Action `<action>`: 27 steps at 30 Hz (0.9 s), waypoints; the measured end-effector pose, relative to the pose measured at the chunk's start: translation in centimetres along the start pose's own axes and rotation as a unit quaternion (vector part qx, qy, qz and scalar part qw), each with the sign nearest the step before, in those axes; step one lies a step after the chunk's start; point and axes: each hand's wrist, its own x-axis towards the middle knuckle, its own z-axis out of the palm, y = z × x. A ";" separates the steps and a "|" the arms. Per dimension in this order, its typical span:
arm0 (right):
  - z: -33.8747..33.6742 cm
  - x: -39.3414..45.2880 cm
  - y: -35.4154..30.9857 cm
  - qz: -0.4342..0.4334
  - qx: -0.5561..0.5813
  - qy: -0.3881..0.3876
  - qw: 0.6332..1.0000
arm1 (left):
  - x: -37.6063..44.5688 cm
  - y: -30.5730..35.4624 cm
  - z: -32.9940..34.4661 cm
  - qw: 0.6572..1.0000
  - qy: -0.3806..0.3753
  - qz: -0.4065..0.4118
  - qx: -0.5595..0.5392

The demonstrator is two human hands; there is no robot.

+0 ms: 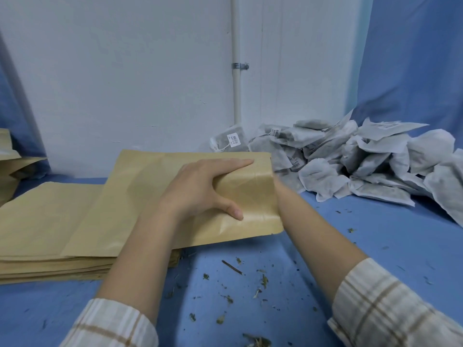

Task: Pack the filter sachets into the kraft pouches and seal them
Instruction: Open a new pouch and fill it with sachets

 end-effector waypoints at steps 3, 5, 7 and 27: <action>2.2 -2.6 0.2 0.146 -0.193 0.017 0.970 | -0.2 -0.4 -0.2 1.000 -0.006 -0.016 0.006; 0.0 -0.5 1.2 0.095 -0.288 -0.092 0.949 | -0.3 -0.4 -0.1 1.000 -0.001 -0.019 0.019; -2.1 1.1 -0.9 0.045 -0.272 -0.085 0.957 | -0.3 -0.2 0.1 0.999 0.012 -0.018 0.047; -7.0 5.2 -1.4 -0.096 -0.627 0.280 0.721 | -0.2 -2.2 -0.4 0.975 0.136 -0.106 0.141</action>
